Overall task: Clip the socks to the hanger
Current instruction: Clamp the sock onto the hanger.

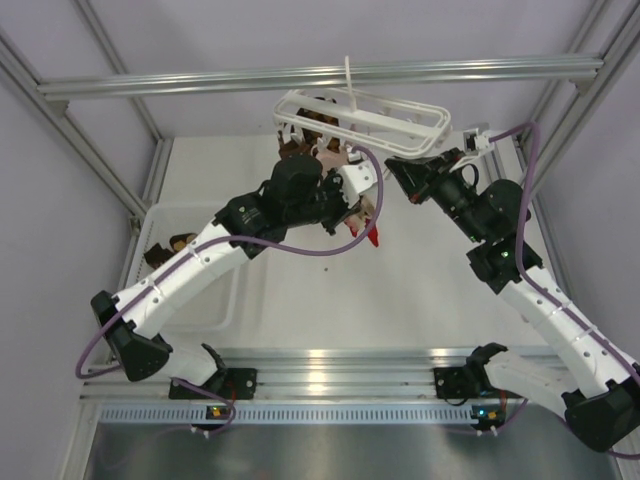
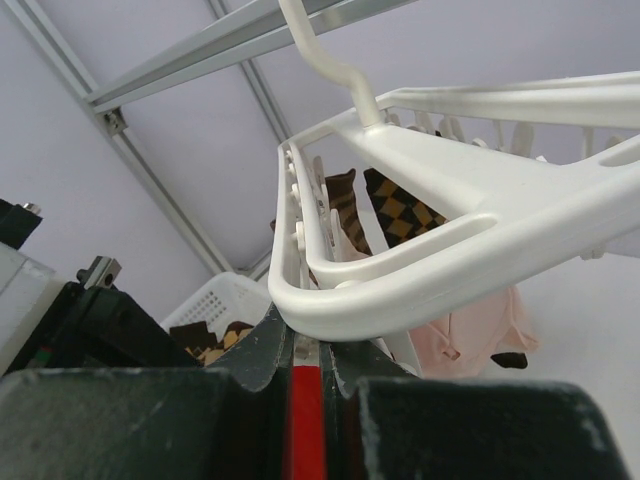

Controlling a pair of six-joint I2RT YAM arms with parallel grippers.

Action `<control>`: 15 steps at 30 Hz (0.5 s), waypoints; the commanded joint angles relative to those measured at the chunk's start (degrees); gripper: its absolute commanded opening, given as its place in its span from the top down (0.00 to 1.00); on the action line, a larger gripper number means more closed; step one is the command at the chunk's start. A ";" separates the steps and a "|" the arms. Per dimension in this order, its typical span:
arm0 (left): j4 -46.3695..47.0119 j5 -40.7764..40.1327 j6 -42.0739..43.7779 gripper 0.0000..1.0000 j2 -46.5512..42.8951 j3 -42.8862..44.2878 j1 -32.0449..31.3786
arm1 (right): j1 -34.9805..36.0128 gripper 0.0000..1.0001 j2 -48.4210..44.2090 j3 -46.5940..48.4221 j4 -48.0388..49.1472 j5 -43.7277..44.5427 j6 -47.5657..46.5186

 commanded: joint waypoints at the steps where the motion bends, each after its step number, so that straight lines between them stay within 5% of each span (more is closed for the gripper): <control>1: 3.38 -6.74 -1.40 1.00 0.64 2.73 -1.30 | -0.50 1.00 -0.59 2.33 -0.35 -0.85 -0.10; 15: 9.20 -9.64 -1.48 1.00 1.77 1.75 -2.62 | -0.50 1.00 -0.06 1.98 0.00 -1.65 1.04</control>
